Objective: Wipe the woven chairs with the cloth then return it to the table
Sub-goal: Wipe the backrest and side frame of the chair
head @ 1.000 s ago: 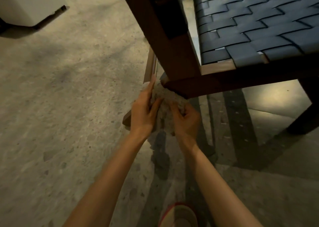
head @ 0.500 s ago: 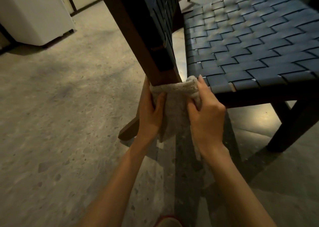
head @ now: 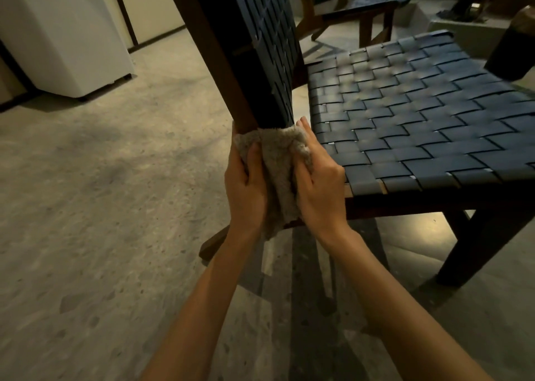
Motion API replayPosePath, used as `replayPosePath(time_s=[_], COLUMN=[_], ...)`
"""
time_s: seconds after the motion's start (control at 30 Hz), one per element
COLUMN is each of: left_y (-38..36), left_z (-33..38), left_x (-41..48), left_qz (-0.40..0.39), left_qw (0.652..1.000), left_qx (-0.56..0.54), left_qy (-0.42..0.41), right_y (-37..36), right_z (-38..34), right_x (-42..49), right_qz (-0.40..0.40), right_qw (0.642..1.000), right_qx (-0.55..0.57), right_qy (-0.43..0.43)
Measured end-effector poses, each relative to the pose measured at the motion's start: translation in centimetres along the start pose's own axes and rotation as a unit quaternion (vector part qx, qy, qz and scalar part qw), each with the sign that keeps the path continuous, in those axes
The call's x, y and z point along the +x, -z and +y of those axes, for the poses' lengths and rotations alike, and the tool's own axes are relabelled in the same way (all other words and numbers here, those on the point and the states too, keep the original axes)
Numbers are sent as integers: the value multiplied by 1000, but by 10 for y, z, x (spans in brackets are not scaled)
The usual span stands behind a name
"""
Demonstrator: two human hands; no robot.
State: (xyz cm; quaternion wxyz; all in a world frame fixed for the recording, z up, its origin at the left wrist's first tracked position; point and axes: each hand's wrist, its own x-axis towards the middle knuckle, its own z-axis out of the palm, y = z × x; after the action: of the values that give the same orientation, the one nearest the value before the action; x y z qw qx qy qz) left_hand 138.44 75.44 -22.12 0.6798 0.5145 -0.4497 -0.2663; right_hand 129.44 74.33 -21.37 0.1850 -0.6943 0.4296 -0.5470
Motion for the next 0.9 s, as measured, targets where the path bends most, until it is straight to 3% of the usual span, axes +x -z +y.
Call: replayPosePath(time_s=[0.2,0.3,0.47,0.77,0.9], left_y=[1,-1,-11,-24,-19], left_z=[-14,-33,-41,-57,-38], left_x=[-4,-15,-21,-30,-33], left_qz=[-32,-73,-43,17,-13], left_qw=[999,994,992,998,995], left_qx=[27,58,72,60,78], left_qy=[23,51,91,11,63], right_y=[-6,4,23,38,47], right_z=[8,22,33,46,35], right_x=[0,2,16,19,23], right_qz=[25,-25,-99,-173,-233], right_qw=[996,987,966,968,967], right_qx=[-36,-85,-130,-84,-46], right_qy=[82,135,198,161,97])
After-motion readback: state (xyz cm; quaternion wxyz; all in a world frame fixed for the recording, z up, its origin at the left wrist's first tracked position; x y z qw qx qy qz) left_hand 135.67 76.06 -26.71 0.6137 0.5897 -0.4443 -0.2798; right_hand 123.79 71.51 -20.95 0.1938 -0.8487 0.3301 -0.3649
